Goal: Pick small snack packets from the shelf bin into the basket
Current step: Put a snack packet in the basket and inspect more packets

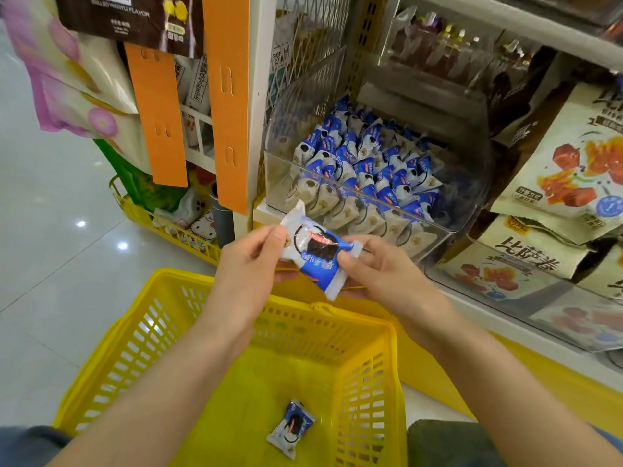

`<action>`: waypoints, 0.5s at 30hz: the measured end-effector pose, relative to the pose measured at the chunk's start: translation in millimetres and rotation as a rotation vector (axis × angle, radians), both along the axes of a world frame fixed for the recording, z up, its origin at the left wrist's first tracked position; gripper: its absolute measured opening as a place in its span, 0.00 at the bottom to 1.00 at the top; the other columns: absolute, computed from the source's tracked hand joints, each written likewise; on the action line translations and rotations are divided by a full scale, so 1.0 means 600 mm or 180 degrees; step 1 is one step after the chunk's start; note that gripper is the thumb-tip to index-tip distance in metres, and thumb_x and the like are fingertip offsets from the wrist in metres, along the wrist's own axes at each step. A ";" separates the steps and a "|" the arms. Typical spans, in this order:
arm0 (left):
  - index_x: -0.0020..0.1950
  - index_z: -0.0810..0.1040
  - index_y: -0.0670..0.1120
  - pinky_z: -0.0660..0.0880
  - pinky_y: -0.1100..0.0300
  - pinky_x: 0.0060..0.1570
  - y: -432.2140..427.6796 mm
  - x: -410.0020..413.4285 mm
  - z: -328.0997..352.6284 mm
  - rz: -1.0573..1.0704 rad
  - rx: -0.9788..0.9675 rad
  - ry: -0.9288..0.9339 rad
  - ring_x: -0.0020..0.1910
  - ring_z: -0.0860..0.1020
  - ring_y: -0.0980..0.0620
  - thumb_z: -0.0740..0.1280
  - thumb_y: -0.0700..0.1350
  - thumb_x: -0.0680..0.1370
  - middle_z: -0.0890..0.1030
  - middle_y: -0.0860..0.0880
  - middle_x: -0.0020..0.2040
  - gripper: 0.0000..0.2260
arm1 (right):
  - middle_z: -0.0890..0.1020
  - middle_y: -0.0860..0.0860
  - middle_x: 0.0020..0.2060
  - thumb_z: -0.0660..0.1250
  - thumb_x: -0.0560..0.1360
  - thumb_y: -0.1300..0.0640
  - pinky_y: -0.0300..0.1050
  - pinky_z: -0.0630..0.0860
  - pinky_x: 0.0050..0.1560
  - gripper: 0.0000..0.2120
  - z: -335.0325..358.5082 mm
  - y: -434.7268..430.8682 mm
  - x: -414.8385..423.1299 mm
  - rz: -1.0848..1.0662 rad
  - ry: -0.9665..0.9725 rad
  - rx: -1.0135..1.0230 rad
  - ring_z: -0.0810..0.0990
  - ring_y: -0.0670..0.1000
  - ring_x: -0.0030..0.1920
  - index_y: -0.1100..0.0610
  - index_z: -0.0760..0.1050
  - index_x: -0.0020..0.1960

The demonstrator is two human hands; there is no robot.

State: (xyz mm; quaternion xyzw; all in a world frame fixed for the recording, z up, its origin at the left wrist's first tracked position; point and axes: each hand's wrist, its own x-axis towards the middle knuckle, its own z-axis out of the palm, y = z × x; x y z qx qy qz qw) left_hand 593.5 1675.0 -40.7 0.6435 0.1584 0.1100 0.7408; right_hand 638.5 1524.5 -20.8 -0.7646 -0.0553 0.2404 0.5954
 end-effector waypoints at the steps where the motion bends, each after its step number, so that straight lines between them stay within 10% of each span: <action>1: 0.43 0.79 0.50 0.77 0.67 0.33 0.003 0.001 0.001 0.0012 0.0111 0.0009 0.35 0.80 0.60 0.58 0.43 0.80 0.83 0.50 0.41 0.12 | 0.80 0.48 0.46 0.64 0.76 0.57 0.30 0.76 0.35 0.14 -0.004 0.000 -0.001 0.0087 -0.0236 -0.0365 0.80 0.41 0.39 0.56 0.67 0.61; 8: 0.38 0.77 0.52 0.70 0.65 0.35 0.008 0.001 -0.005 -0.0214 0.1585 -0.0260 0.32 0.73 0.60 0.64 0.42 0.77 0.78 0.52 0.34 0.09 | 0.77 0.40 0.49 0.66 0.74 0.52 0.32 0.75 0.48 0.13 -0.017 0.013 -0.017 0.0246 -0.1272 -0.0499 0.77 0.37 0.48 0.50 0.71 0.57; 15: 0.40 0.77 0.49 0.66 0.74 0.35 -0.003 -0.005 -0.001 -0.0365 0.2069 -0.0488 0.36 0.74 0.63 0.67 0.43 0.76 0.77 0.56 0.35 0.05 | 0.80 0.45 0.37 0.67 0.73 0.51 0.32 0.74 0.37 0.04 -0.012 0.010 -0.012 0.0123 -0.1697 -0.0559 0.79 0.40 0.38 0.51 0.76 0.45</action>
